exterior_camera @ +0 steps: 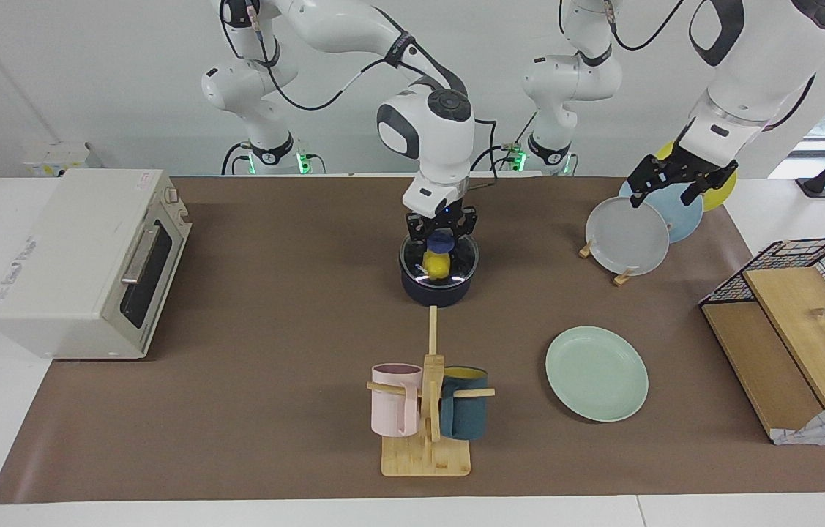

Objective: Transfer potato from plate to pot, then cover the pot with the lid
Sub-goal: 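Lower the glass lid onto the pot with the right gripper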

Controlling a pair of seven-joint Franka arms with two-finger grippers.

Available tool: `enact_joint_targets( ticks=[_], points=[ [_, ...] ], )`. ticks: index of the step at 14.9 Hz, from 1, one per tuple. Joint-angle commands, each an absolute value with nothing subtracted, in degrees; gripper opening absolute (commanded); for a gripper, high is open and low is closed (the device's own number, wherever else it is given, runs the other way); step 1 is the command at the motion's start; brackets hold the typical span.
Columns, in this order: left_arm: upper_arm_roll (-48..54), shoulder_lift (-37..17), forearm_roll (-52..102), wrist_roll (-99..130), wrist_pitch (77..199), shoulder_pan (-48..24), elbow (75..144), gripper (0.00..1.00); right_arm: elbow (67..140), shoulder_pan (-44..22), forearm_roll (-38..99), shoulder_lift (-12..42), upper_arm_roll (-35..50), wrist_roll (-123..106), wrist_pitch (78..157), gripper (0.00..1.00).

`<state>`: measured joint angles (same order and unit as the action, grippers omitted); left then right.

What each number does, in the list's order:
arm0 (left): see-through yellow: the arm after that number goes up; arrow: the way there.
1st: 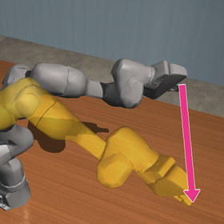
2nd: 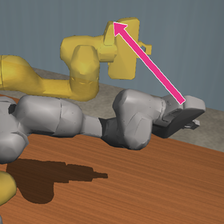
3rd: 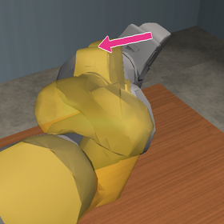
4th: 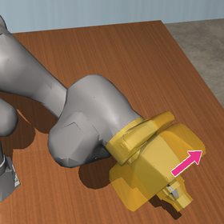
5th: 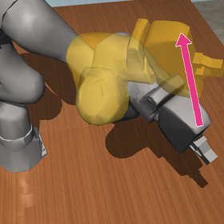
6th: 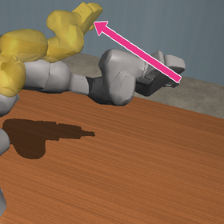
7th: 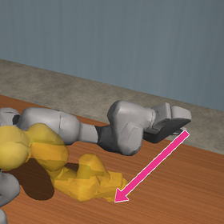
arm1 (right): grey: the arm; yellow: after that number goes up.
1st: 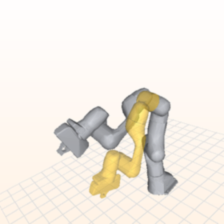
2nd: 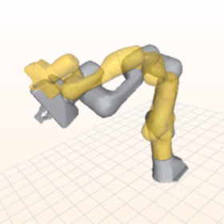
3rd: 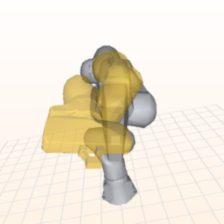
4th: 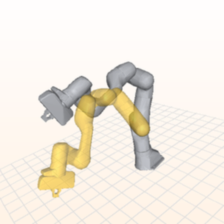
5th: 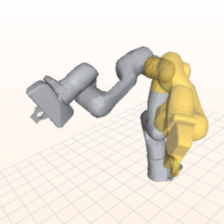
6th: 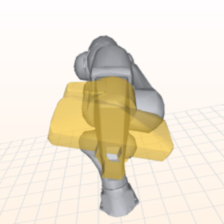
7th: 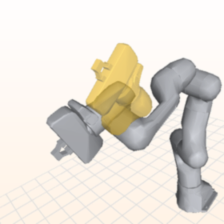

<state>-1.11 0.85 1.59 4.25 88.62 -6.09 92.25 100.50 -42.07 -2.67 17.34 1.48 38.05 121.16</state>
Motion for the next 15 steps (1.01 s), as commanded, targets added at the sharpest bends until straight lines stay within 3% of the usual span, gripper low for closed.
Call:
enact_joint_targets(
  ticks=[1,12,13,14,15],
  points=[
    [-0.62,1.23,0.79,3.34,89.03,-5.45,92.63,1.00,103.54,-42.98,-5.52,16.44,1.49,39.29,122.61,0.00],
    [-0.88,1.67,0.79,3.87,89.30,-5.27,93.43,1.00,103.54,-42.80,-7.12,16.61,1.58,39.90,123.31,0.00],
    [-0.88,1.67,0.79,3.87,89.30,-5.27,93.43,1.00,103.54,-42.80,-7.12,16.61,1.58,39.99,123.48,0.23],
    [-0.97,1.67,0.79,3.87,89.30,-5.27,93.34,1.00,103.54,-42.80,-7.12,16.61,1.50,39.99,123.66,0.99],
    [-0.88,1.67,0.79,3.87,89.04,-5.27,93.43,1.00,103.36,-42.80,-7.12,16.70,1.49,39.99,123.66,1.00]
  ],
)
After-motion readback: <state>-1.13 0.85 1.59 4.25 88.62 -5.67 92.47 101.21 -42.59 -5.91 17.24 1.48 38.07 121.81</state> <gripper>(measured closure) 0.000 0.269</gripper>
